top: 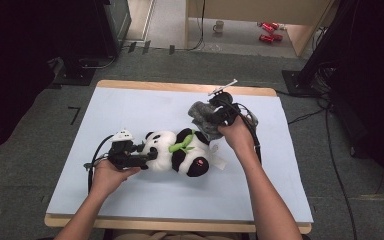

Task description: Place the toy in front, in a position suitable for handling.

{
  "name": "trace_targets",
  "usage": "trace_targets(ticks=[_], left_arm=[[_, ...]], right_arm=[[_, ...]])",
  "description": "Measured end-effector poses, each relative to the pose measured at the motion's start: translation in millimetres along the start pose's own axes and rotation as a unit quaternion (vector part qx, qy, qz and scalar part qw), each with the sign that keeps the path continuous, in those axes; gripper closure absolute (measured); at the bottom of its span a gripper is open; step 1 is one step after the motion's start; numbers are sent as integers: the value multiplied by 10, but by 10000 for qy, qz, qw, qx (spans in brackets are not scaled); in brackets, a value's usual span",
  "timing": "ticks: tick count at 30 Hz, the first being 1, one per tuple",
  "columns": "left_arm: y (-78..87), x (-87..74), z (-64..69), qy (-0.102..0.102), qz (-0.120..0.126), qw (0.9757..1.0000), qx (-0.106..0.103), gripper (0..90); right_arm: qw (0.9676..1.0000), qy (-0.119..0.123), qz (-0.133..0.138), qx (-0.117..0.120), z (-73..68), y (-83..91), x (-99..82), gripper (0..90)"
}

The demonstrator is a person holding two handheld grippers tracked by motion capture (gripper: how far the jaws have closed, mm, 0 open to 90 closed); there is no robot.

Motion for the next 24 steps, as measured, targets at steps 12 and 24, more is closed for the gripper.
trace_targets(ticks=[12, 24], left_arm=[[-2, 8, 21, -95, 77, 9999, 87, 444], [-7, 40, 0, -33, 122, 9999, 91, 436]], right_arm=[[9976, 37, 463, 519, -425, 95, 245, 752], [9928, 285, 499, 1049, -953, -129, 366, 751]])
Point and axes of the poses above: each handheld gripper's, and its own axes: y roughly backward along the jaws, x roughly out of its top, z roughly to its right, the point moved 2 cm from there along -y, roughly forward along the jaws, and after that the axes turned 10 degrees about z, right-handed, at the moved point
